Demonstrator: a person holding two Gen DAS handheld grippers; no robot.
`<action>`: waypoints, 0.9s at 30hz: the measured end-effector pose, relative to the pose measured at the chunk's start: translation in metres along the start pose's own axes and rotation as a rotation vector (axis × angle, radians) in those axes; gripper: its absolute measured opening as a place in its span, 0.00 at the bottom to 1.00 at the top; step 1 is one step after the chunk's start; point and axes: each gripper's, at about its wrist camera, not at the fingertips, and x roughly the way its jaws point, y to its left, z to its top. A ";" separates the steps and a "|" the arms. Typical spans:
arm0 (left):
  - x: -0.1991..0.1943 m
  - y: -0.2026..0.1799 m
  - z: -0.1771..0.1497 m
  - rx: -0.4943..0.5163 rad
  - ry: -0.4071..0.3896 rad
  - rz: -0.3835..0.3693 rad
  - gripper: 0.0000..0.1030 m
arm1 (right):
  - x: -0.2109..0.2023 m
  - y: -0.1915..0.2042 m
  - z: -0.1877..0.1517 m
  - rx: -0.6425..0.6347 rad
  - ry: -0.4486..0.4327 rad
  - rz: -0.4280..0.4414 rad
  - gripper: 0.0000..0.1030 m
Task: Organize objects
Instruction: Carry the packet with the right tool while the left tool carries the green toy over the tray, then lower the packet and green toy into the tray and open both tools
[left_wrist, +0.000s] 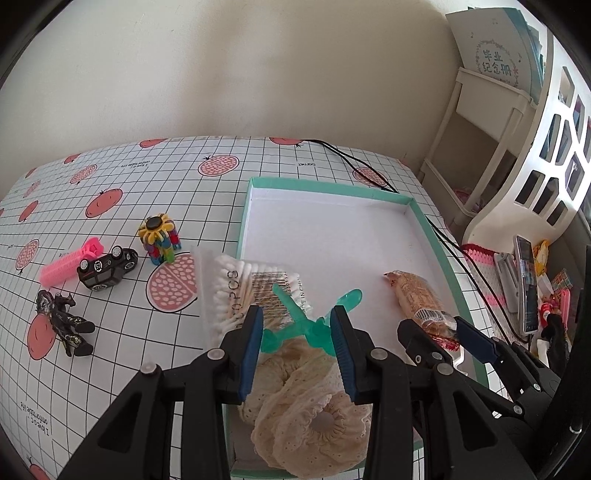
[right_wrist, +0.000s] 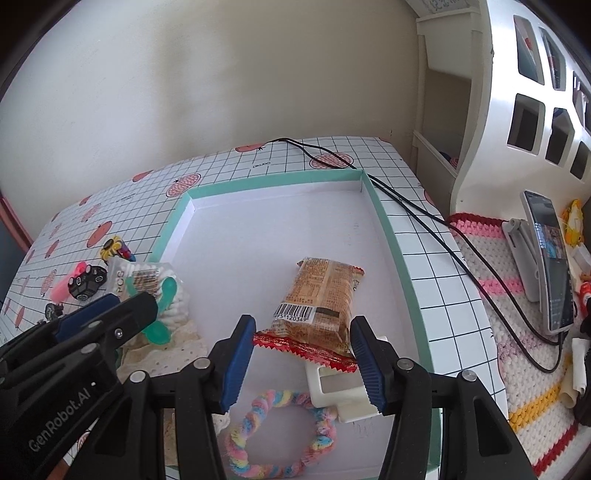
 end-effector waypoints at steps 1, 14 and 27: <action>0.000 0.000 0.000 -0.001 0.000 0.000 0.38 | 0.000 0.000 0.000 0.001 -0.001 0.001 0.56; -0.002 0.003 0.001 0.004 0.001 -0.004 0.38 | 0.000 0.002 -0.002 -0.007 -0.001 0.001 0.59; -0.006 0.007 0.002 -0.004 0.001 -0.009 0.39 | -0.001 0.004 -0.005 -0.013 -0.001 -0.009 0.65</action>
